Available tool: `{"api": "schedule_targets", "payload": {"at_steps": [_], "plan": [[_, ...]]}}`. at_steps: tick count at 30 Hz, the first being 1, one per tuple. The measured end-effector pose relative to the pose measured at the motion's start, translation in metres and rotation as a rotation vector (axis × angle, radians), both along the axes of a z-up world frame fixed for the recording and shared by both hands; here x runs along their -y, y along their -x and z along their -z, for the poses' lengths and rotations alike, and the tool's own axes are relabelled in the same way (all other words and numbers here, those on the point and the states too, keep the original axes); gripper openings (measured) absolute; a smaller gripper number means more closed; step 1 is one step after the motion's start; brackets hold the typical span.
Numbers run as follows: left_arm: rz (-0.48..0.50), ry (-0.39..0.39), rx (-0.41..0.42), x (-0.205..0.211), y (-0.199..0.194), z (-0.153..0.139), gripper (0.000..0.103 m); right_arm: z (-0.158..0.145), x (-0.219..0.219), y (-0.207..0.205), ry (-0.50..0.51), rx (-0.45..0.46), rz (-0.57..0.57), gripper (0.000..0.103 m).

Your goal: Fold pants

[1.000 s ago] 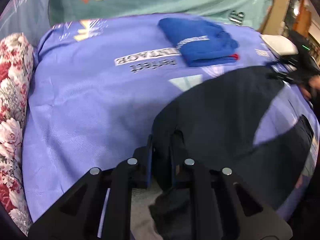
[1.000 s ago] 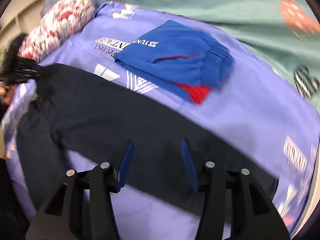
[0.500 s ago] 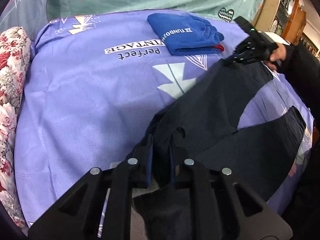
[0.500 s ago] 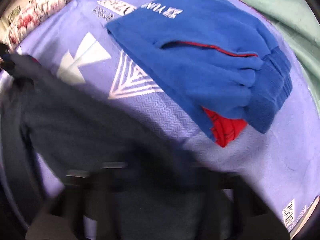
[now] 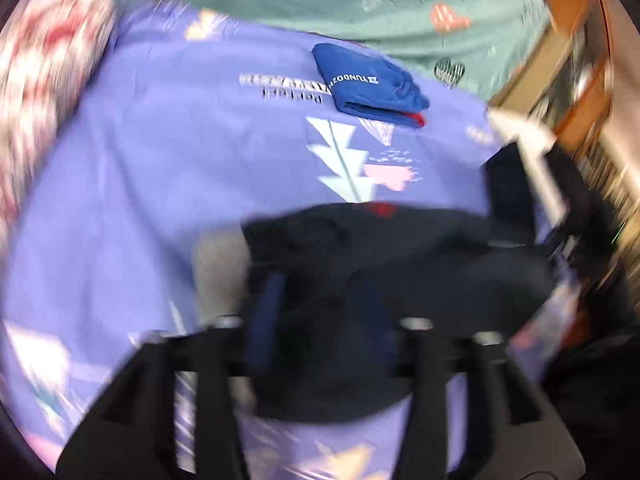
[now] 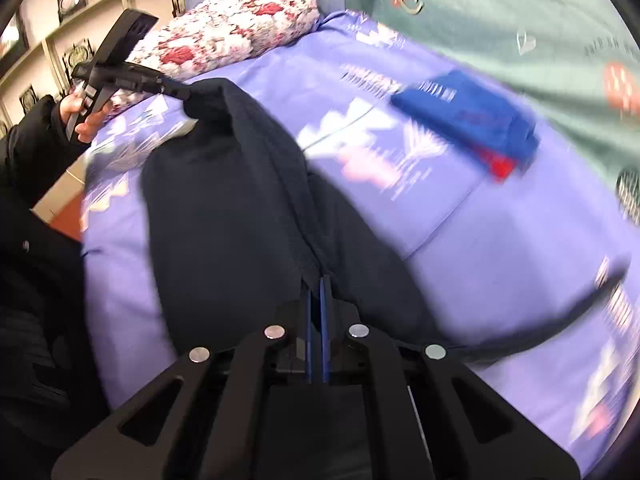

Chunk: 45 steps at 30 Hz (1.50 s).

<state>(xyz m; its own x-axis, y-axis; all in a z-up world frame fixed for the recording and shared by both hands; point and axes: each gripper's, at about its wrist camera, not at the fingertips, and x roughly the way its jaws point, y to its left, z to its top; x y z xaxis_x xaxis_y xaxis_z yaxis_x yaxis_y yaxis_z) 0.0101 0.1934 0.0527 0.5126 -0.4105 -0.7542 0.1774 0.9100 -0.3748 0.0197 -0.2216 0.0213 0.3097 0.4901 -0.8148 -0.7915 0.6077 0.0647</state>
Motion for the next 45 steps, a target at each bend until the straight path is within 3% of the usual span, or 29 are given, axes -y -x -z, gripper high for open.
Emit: {"api": "schedule_targets", "payload": {"at_steps": [3, 7, 14, 17, 19, 20, 21, 22, 28, 31, 37, 41, 45], "plan": [[-0.085, 0.207, -0.090, -0.013, 0.024, 0.017, 0.069, 0.026, 0.011, 0.008, -0.078, -0.048, 0.077, 0.003], [-0.163, 0.346, -0.184, -0.009, 0.033, 0.036, 0.072, 0.028, 0.016, 0.014, -0.166, -0.046, 0.125, 0.003], [-0.378, 0.396, -0.237, -0.025, -0.001, 0.061, 0.073, 0.025, 0.019, 0.017, -0.206, -0.048, 0.126, 0.003], [-0.410, 0.398, -0.267, -0.028, -0.023, 0.070, 0.073, 0.032, 0.019, 0.017, -0.207, -0.058, 0.122, 0.003], [-0.418, 0.371, -0.287, -0.023, -0.032, 0.074, 0.067, 0.034, 0.020, 0.017, -0.210, -0.060, 0.123, 0.003], [-0.423, 0.349, -0.283, -0.021, -0.033, 0.074, 0.054, 0.033, 0.020, 0.017, -0.215, -0.060, 0.123, 0.003], [-0.419, 0.336, -0.277, -0.021, -0.033, 0.072, 0.026, 0.031, 0.021, 0.017, -0.225, -0.057, 0.126, 0.003], [-0.400, 0.356, -0.270, -0.020, -0.033, 0.070, 0.019, 0.029, 0.023, 0.017, -0.238, -0.053, 0.130, 0.003], [-0.364, 0.355, -0.167, -0.023, -0.003, 0.030, 0.018, -0.005, 0.034, 0.032, -0.329, -0.027, 0.073, 0.003], [-0.341, 0.348, -0.152, -0.023, 0.018, 0.023, 0.018, -0.016, 0.034, 0.050, -0.312, -0.008, 0.034, 0.003], [-0.344, 0.340, -0.187, -0.030, 0.051, 0.052, 0.018, 0.011, 0.038, 0.062, -0.298, -0.100, 0.044, 0.003], [-0.343, 0.318, -0.182, -0.027, 0.057, 0.060, 0.018, 0.016, 0.039, 0.069, -0.293, -0.110, 0.045, 0.003], [-0.373, 0.284, -0.250, -0.033, 0.049, 0.087, 0.021, 0.035, 0.026, 0.071, -0.189, -0.130, 0.034, 0.004]]}}
